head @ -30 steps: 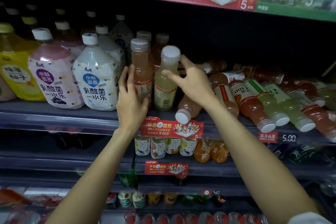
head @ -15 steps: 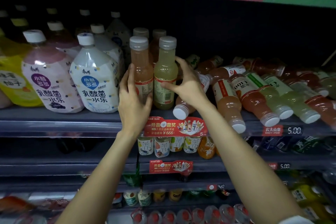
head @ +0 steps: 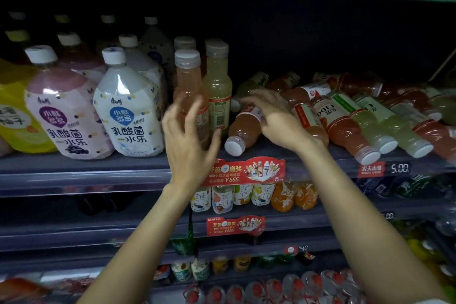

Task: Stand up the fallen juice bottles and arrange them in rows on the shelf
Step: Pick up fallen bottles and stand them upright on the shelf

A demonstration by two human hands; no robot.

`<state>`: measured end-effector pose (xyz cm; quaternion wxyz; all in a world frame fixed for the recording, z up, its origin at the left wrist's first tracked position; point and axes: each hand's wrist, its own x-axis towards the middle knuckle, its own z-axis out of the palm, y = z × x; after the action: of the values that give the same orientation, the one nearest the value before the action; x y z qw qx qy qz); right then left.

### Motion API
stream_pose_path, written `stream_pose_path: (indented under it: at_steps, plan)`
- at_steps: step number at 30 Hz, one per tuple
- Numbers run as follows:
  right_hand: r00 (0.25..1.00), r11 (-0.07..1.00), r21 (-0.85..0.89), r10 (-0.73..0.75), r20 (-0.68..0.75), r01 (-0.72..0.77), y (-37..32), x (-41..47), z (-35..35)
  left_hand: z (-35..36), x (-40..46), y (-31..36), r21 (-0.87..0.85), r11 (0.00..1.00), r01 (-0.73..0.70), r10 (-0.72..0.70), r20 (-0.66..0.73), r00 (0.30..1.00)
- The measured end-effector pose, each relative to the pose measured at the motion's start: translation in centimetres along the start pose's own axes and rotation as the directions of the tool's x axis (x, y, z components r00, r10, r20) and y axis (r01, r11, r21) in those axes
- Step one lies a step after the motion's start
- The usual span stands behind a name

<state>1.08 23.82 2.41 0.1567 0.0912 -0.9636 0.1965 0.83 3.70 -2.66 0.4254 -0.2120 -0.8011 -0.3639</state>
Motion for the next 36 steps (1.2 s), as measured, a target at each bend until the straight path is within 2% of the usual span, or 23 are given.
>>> stream_pose_path:
  at_steps: [2, 5, 7, 9, 11, 14, 17, 19, 21, 26, 33, 36]
  plan:
    - [0.993, 0.983, -0.181, -0.003, 0.114, 0.024, 1.2, -0.3, -0.6, -0.1, -0.4, 0.7, -0.034, 0.997, -0.074, 0.079, 0.159, 0.984]
    - [0.976, 0.956, -0.287, 0.005, 0.219, 0.060, 1.6, 0.3, -0.4, 0.5, -0.6, 2.1, 0.092, 0.995, -0.041, -0.004, 0.445, 0.896]
    - [0.972, 0.946, -0.317, 0.007, 0.237, 0.070, 1.4, 0.9, -0.1, 1.3, -0.5, 2.8, 0.214, 0.977, -0.018, -0.102, 0.535, 0.839]
    - [0.972, 0.937, -0.342, 0.010, 0.234, 0.073, 0.9, 1.4, 0.1, 1.9, -0.1, 3.4, 0.254, 0.967, 0.019, -0.165, 0.569, 0.805]
    - [0.972, 0.904, -0.420, 0.023, 0.235, 0.080, 0.4, 1.8, 0.1, 2.1, 0.1, 3.3, 0.226, 0.973, 0.055, -0.174, 0.553, 0.815]
    - [0.991, 0.900, -0.436, 0.037, 0.126, 0.022, 0.9, 1.1, 0.1, 1.9, 0.5, 2.7, 0.069, 0.996, 0.055, -0.080, 0.435, 0.897]
    - [0.997, 0.986, -0.162, 0.015, -0.077, -0.027, 1.8, -0.7, 0.4, 1.4, 1.6, 3.0, -0.161, 0.987, 0.021, 0.023, 0.266, 0.964]
    - [0.987, 0.998, 0.027, 0.058, -0.148, -0.055, 1.5, -1.4, 0.6, 1.1, 2.5, 4.0, -0.313, 0.950, 0.001, 0.059, 0.180, 0.982]
    - [0.980, 0.990, 0.129, 0.076, -0.182, -0.053, 0.7, -1.6, 0.8, 0.9, 2.9, 4.6, -0.396, 0.918, -0.028, 0.068, 0.087, 0.994]
    - [0.974, 0.958, 0.276, 0.131, -0.183, -0.077, -1.7, -1.8, 0.9, 0.6, 3.0, 4.2, -0.382, 0.919, -0.092, 0.078, -0.052, 0.996]
    - [0.973, 0.913, 0.376, 0.209, -0.098, -0.159, -3.5, -1.2, 2.1, 0.8, 2.8, 3.1, -0.250, 0.967, -0.036, 0.054, 0.067, 0.996]
    - [0.973, 0.848, 0.511, 0.215, -0.086, -0.142, -3.5, -1.7, 2.4, 0.7, 2.5, 2.5, -0.223, 0.973, -0.052, 0.065, 0.048, 0.997]
